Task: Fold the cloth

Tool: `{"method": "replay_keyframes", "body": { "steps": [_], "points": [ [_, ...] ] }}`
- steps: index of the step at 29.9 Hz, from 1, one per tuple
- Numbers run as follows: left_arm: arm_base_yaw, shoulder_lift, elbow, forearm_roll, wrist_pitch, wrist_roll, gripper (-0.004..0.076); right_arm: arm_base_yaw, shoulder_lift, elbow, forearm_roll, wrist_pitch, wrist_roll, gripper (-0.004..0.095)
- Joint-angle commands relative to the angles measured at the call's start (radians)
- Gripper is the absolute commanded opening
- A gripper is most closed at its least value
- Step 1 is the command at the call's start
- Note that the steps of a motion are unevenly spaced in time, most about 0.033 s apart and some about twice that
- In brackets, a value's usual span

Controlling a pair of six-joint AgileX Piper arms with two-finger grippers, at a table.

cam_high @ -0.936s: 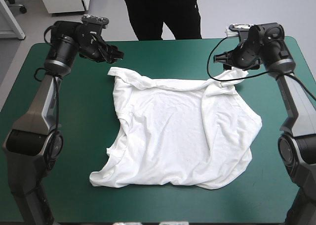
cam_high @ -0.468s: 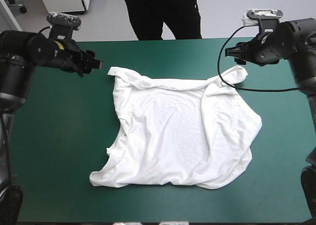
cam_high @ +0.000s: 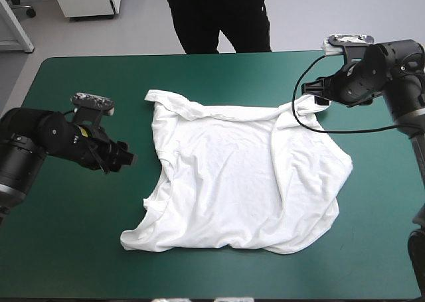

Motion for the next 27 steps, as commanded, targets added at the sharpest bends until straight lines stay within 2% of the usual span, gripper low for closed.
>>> {"method": "replay_keyframes", "body": {
  "steps": [1, 8, 14, 23, 27],
  "points": [
    [-0.05, -0.018, 0.065, -0.007, 0.031, 0.002, 0.0472, -0.007, -0.044, -0.022, -0.002, -0.001, 0.002, 0.0566],
    [-0.171, 0.025, 0.229, -0.004, -0.074, -0.039, 0.0473, -0.007, -0.044, -0.02, -0.005, -0.001, 0.002, 0.053],
    [-0.183, 0.06, 0.344, -0.032, -0.132, -0.062, 0.0472, -0.007, -0.044, -0.02, -0.005, -0.001, 0.002, 0.053],
    [-0.186, 0.137, 0.421, -0.053, -0.241, -0.035, 0.047, -0.007, -0.04, -0.018, -0.012, -0.001, 0.002, 0.053],
    [-0.213, 0.185, 0.465, -0.057, -0.272, -0.037, 0.041, -0.007, -0.04, -0.018, -0.012, -0.001, 0.002, 0.053]
  ]
}}
